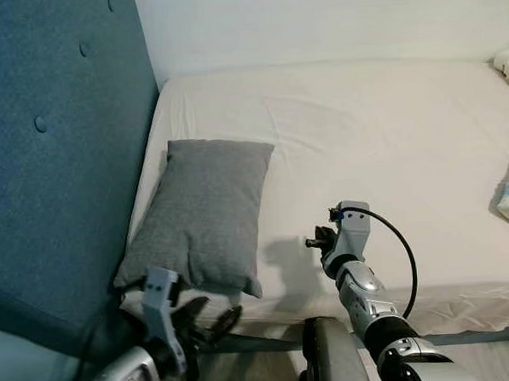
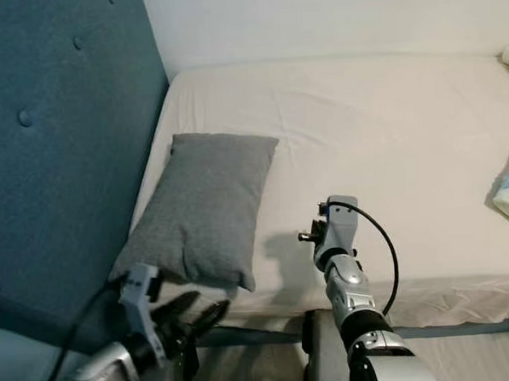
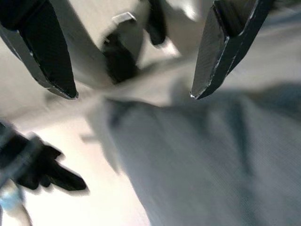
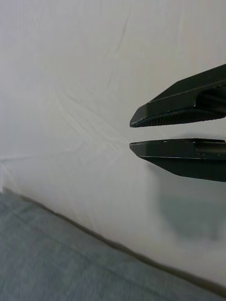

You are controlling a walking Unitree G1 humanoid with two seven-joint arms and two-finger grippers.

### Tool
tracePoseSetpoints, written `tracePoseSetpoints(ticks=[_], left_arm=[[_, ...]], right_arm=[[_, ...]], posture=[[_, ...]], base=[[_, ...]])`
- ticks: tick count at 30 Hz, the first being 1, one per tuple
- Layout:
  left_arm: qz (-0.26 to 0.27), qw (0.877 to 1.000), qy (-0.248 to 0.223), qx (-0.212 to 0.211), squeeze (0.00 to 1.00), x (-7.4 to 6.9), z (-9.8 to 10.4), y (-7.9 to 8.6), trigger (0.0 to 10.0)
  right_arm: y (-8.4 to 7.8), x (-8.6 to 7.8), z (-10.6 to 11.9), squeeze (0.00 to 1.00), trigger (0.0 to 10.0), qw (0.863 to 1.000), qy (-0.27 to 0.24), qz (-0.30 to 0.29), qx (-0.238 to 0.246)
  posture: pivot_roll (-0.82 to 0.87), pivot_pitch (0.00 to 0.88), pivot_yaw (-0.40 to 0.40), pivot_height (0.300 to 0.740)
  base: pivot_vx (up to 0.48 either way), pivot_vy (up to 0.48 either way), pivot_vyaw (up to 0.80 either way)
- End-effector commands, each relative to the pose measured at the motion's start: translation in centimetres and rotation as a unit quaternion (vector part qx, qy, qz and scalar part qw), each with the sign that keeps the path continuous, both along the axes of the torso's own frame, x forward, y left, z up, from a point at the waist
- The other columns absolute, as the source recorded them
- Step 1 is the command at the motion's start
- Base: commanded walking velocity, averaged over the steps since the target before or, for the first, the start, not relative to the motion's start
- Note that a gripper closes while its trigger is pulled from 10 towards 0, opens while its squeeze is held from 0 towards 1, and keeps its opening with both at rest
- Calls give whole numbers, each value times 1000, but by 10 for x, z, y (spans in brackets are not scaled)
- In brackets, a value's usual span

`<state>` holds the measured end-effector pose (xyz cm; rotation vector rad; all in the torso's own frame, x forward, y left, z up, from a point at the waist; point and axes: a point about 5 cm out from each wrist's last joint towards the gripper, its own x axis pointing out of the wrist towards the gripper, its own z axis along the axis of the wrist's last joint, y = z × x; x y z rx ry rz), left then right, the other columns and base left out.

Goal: Clean up the room

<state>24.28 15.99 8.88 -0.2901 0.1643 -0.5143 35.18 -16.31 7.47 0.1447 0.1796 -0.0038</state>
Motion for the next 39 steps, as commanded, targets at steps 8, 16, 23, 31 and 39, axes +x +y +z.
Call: tracePoseSetpoints(ticks=[8, 16, 23, 31, 39], left_arm=[[233, 972, 29, -16, 1000, 38, -7, 27, 10000], [281, 959, 22, -31, 1000, 61, -1, 20, 10000], [242, 965, 46, -88, 1000, 85, -1, 14, 10000], [252, 966, 45, -45, 0, 95, -1, 21, 10000], [183, 974, 79, -105, 0, 97, -7, -1, 10000]], right_arm=[[-10, 2, 6, 1000, 10000, 997, -17, -30, 76], [-6, 16, 22, 1000, 10000, 989, -24, -23, 142], [4, 27, 35, 1000, 10000, 981, -19, 2, 192], [7, 27, 31, 1000, 10000, 983, 8, -1, 183], [27, 24, 20, 0, 10000, 972, 55, 14, 227]], posture=[[51, 240, -44, 585], [72, 295, -47, 585], [78, 357, -45, 585], [87, 366, -47, 585], [103, 365, -39, 585]], base=[[0, 0, 0], [0, 0, 0], [0, 0, 0], [0, 0, 0], [0, 0, 0]])
